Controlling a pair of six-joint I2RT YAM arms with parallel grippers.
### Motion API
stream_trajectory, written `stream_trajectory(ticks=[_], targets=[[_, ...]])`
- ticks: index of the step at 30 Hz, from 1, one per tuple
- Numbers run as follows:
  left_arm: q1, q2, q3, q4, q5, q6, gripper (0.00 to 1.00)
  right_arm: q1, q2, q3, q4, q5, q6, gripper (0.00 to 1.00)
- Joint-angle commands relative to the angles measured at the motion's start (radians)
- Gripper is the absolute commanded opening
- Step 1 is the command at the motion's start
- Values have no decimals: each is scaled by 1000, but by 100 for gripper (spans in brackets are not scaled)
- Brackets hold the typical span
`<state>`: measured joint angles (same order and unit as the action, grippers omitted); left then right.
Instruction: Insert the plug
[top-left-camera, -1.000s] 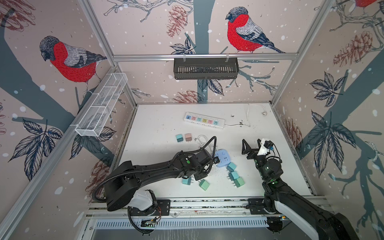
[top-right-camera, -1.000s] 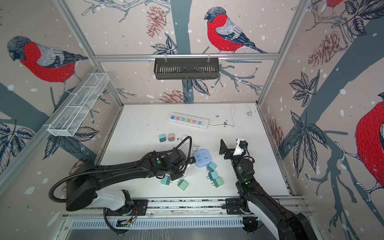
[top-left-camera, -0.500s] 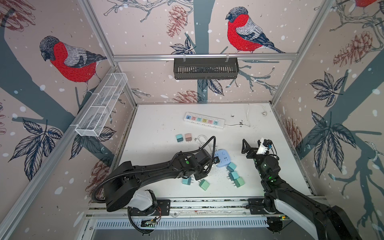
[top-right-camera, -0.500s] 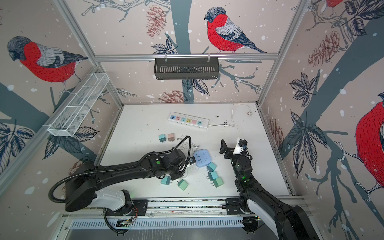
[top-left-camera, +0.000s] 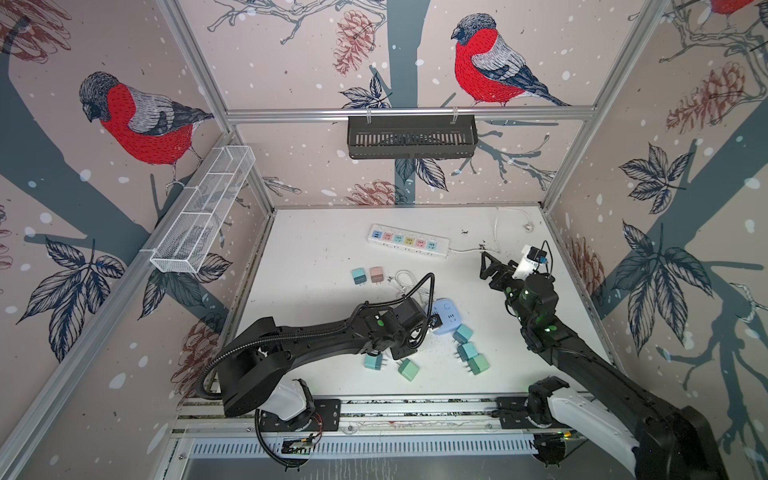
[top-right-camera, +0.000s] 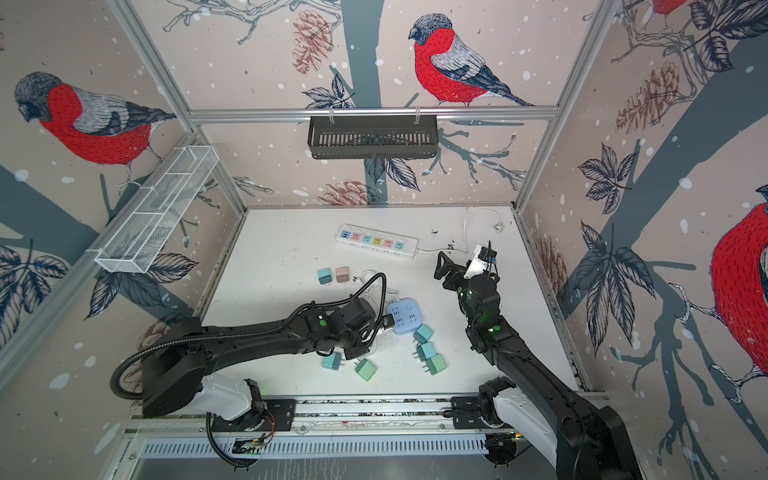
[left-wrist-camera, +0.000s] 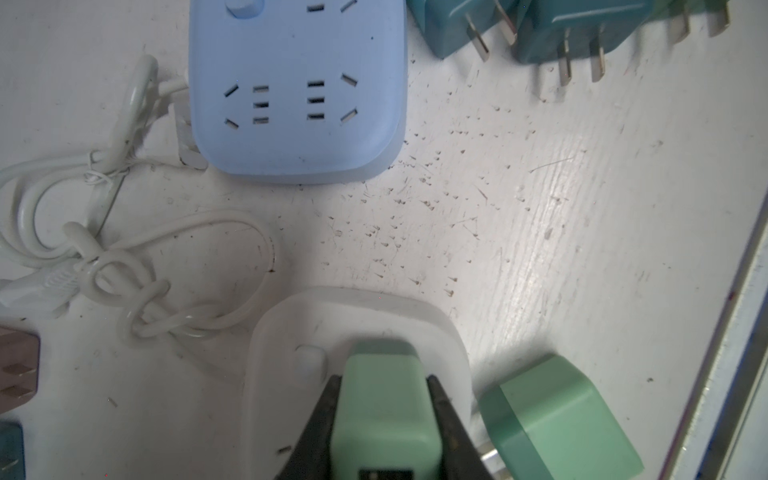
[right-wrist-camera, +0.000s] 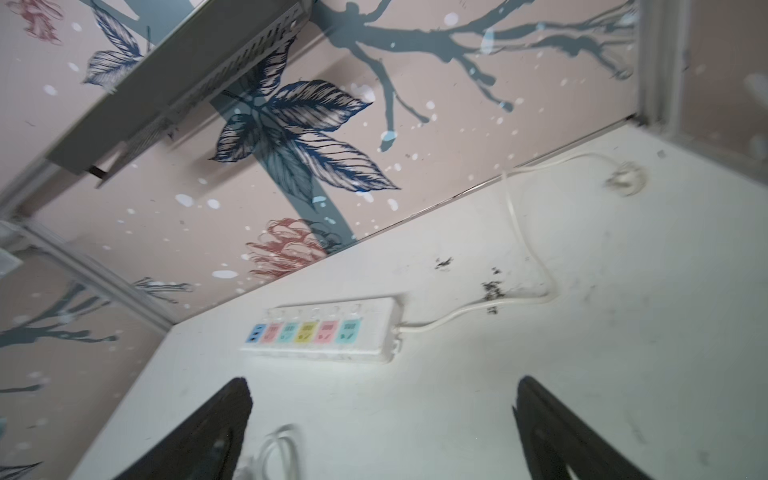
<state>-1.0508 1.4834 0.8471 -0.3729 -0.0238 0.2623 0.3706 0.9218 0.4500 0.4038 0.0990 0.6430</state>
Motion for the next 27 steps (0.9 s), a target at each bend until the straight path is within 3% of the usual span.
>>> stream_trajectory(ticks=[1, 6, 12, 23, 24, 27], targets=[[3, 10, 1, -64, 16, 10, 0, 31, -10, 64, -133, -215, 214, 100], [23, 41, 2, -42, 71, 27, 0, 108, -69, 136, -197, -194, 282, 100], [84, 124, 40, -37, 164, 50, 0, 94, -144, 89, -207, -88, 309, 100], [89, 131, 29, -6, 182, 62, 0, 54, -148, 33, -233, -67, 229, 100], [89, 127, 31, -7, 176, 56, 3, 45, -148, 36, -280, -39, 227, 100], [89, 100, 22, 11, 150, 38, 27, 44, -165, 39, -367, 36, 187, 100]])
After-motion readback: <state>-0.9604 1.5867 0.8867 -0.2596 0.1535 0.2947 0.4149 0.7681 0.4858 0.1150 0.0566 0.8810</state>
